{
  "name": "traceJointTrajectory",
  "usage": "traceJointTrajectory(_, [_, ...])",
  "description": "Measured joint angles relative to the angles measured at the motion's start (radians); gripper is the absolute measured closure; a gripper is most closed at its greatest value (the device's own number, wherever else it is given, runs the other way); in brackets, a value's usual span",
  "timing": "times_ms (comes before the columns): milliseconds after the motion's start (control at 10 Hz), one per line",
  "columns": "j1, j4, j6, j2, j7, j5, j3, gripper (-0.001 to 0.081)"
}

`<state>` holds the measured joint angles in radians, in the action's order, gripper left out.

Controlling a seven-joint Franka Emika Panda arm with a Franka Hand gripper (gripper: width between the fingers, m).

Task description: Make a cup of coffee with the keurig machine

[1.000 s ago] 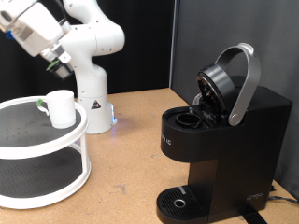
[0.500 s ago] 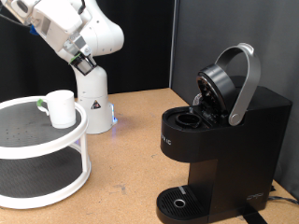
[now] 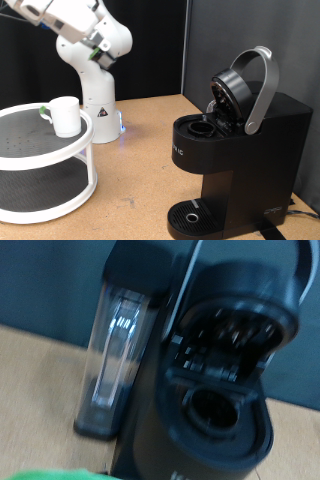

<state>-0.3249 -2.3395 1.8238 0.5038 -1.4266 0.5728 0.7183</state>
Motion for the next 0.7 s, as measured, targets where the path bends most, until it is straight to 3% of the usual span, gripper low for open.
traceJointTrajectory(200, [-0.043, 0.037, -0.017, -0.049, 0.055, 0.037, -0.006, 0.0326])
traceJointTrajectory(300, [-0.055, 0.047, 0.015, -0.073, 0.060, 0.037, -0.025, 0.0326])
traceJointTrajectory(400, [-0.058, 0.055, 0.046, -0.097, 0.061, 0.037, -0.041, 0.0326])
traceJointTrajectory(700, [-0.060, 0.051, 0.012, -0.097, 0.064, 0.078, -0.035, 0.0326])
